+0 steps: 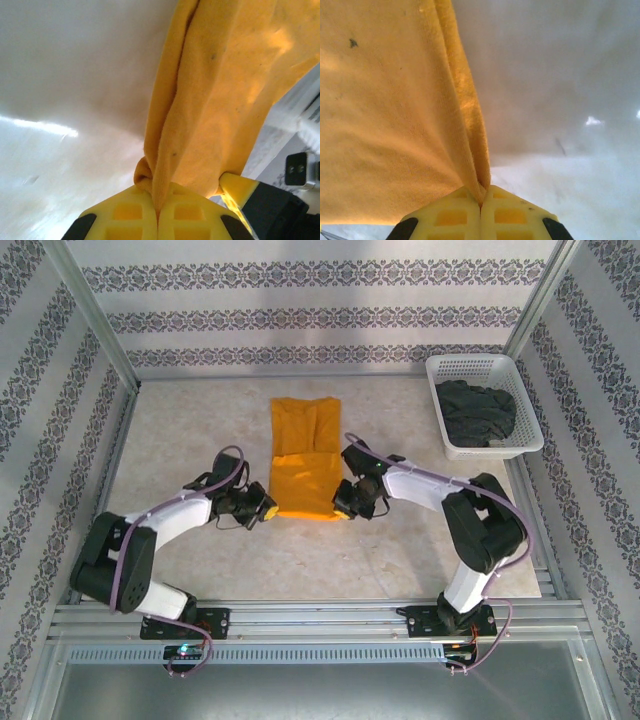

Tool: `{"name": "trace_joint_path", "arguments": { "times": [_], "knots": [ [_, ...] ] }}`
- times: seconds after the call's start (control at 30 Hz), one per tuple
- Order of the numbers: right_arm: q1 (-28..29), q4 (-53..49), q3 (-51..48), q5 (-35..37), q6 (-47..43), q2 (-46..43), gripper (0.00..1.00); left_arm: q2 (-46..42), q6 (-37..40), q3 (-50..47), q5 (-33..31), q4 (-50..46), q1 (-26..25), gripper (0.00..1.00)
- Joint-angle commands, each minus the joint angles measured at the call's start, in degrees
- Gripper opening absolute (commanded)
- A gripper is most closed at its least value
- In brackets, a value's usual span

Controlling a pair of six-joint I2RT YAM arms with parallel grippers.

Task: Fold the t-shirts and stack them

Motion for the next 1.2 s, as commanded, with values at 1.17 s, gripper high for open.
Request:
{"name": "trace_joint_path", "arguments": {
  "times": [1.17],
  "knots": [
    [-15.0, -12.8, 57.1, -3.3, -0.9, 29.6, 0.02, 32.8, 10.3, 52.1, -4.4, -6.3, 9.9, 0.04]
  ]
}}
